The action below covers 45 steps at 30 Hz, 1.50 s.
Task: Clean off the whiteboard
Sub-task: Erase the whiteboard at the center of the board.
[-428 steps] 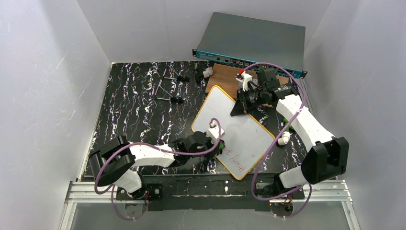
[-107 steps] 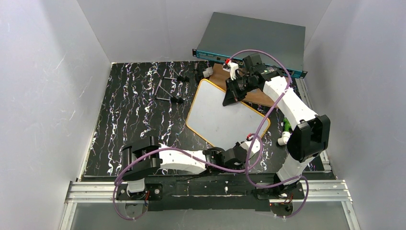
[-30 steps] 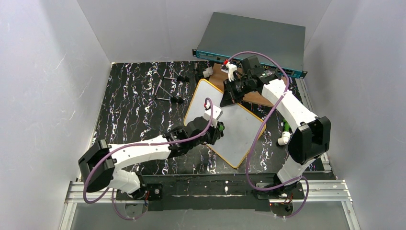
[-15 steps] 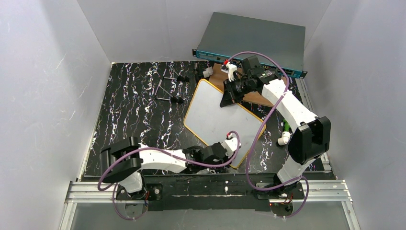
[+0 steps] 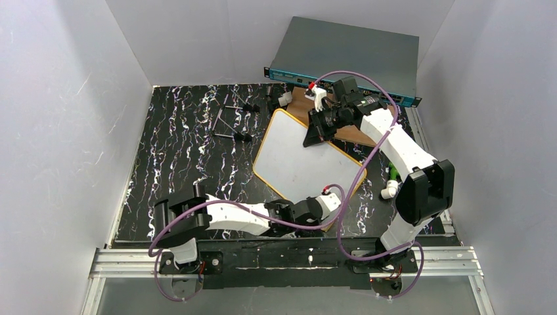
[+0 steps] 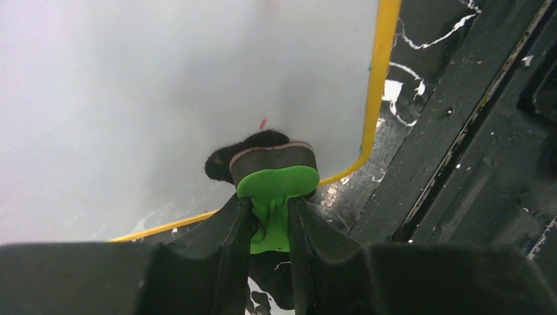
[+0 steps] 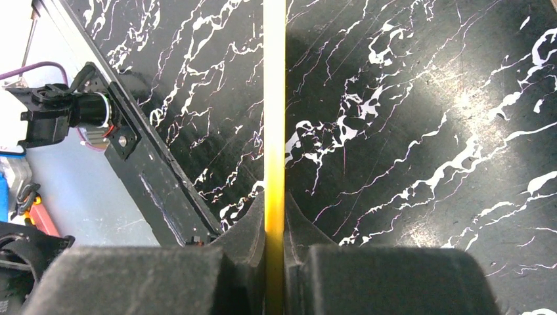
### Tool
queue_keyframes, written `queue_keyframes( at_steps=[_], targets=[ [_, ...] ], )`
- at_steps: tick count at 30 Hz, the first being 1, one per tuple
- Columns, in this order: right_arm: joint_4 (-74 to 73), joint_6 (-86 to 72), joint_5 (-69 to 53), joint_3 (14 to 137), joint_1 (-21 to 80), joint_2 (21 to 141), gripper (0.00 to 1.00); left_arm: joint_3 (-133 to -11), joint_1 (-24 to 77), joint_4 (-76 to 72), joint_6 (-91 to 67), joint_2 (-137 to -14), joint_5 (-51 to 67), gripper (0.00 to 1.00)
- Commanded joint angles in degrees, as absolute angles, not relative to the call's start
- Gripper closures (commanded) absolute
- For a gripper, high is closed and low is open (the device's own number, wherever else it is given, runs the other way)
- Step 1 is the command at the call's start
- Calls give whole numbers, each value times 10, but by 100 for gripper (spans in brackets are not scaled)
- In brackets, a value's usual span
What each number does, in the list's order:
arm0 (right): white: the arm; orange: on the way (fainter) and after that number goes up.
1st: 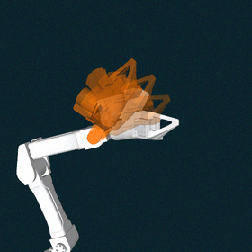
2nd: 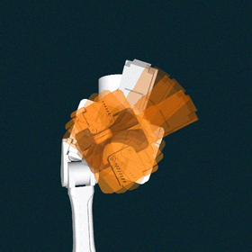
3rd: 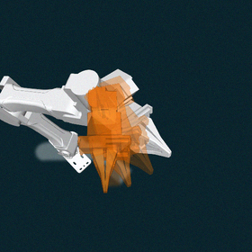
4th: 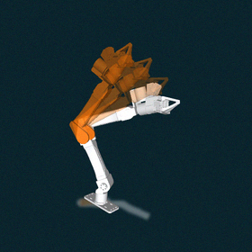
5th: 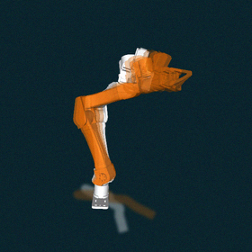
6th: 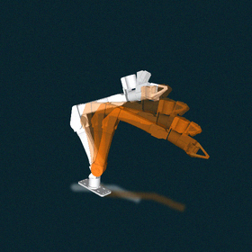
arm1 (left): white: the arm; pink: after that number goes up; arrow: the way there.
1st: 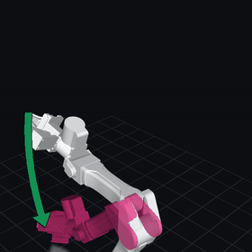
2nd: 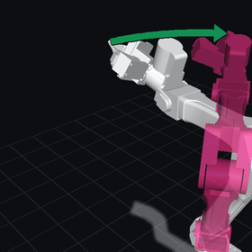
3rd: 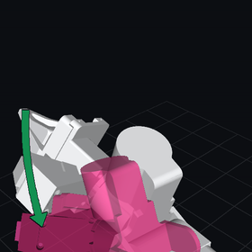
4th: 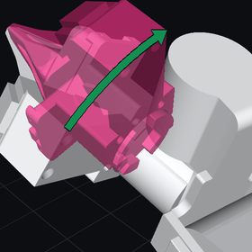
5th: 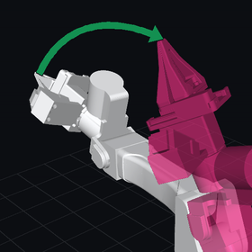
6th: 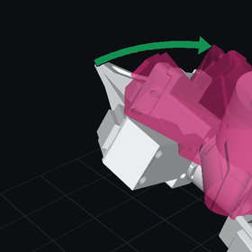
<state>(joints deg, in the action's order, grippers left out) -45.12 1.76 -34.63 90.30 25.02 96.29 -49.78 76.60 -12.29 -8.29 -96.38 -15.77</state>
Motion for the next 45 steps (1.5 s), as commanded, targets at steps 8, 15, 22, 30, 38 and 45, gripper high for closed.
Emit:
queue_keyframes(
  at_steps=[8, 15, 22, 30, 38, 45],
  targets=[
    [-414, 21, -358, 884, 261, 937, 99, -669, 732, -106, -33, -960, -151, 100],
    [-415, 22, -351, 883, 260, 932, 99, -723, 685, -114, -18, -932, -93, 100],
    [-413, 23, -337, 881, 256, 927, 99, -740, 631, -119, -99, -894, -91, 100],
    [-412, 22, -337, 880, 250, 924, 99, -637, 606, -113, -145, -812, -52, 100],
    [-413, 21, -338, 880, 250, 930, 99, -603, 656, -103, -176, -845, -21, 100],
    [-412, 19, -344, 880, 250, 933, 99, -668, 767, -44, -167, -967, -65, 100]
  ],
)
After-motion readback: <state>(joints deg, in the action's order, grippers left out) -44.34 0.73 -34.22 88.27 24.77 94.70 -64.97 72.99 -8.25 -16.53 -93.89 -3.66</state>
